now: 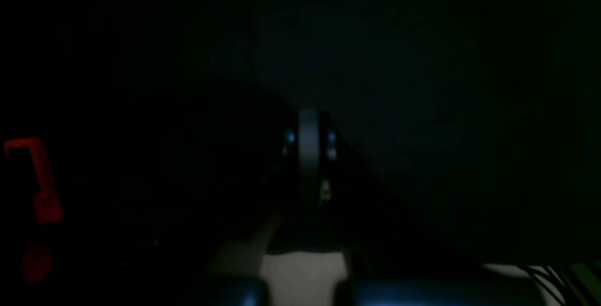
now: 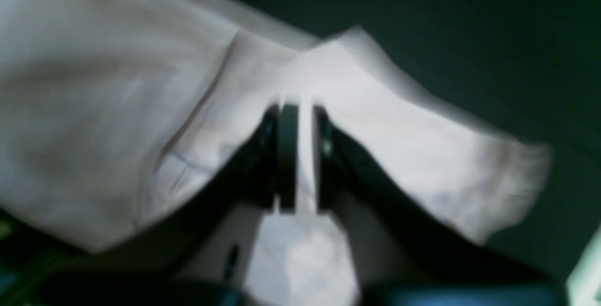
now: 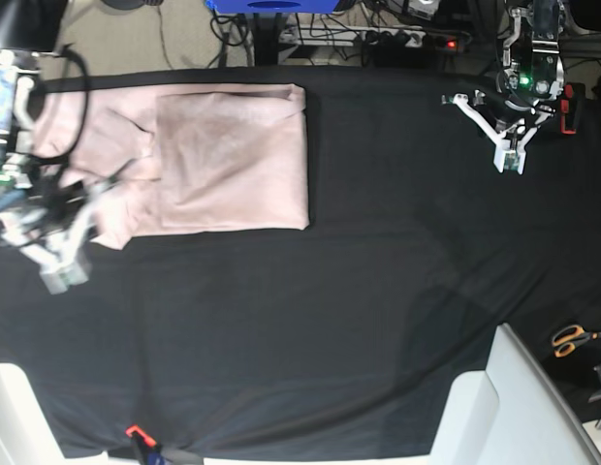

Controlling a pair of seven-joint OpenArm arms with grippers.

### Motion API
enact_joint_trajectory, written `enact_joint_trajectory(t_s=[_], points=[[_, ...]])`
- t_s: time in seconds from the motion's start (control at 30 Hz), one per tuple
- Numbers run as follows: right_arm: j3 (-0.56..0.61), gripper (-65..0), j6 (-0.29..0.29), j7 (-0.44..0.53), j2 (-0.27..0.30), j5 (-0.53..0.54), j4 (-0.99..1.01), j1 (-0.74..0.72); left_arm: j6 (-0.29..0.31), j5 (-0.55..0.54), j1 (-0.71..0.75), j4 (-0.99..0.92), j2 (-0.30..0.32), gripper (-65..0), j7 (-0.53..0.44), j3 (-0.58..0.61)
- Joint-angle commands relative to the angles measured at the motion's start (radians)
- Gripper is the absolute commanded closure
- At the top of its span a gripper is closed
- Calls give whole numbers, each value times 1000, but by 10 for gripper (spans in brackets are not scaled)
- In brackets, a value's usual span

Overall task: Fold the T-shirt properly
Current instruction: 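Release the fabric and move the right gripper to the loose sleeve end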

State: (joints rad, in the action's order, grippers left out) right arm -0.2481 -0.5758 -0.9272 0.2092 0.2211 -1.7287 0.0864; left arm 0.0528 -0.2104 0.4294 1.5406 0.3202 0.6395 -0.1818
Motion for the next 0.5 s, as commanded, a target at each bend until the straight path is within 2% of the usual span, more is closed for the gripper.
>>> enact_joint_trajectory(t_s=[0.0, 0.1, 0.17, 0.2, 0.23, 0.3, 0.47], points=[[-61, -146, 3, 13, 14, 1, -18, -7, -1, -4, -2, 16, 13, 0, -17, -6], [-313, -356, -10, 12, 12, 30, 40, -37, -1, -8, 0, 19, 12, 0, -17, -6], [-468, -485, -94, 7, 28, 130, 141, -61, -1, -8, 0, 21, -2, 0, -17, -8], [-534, -539, -122, -8, 57, 182, 204, -66, -1, -1, 0, 22, -10, 0, -17, -9], [-580, -584, -122, -36, 92, 225, 273, -67, -1, -1, 0, 22, -13, 0, -17, -9], [-600, -635, -122, -68, 154, 300, 416, -76, -1, -1, 0, 22, -14, 0, -17, -9], [-593, -632, -122, -45, 329, 466, 816, -92, -1, -1, 1, 24, -14, 0, -17, -3]])
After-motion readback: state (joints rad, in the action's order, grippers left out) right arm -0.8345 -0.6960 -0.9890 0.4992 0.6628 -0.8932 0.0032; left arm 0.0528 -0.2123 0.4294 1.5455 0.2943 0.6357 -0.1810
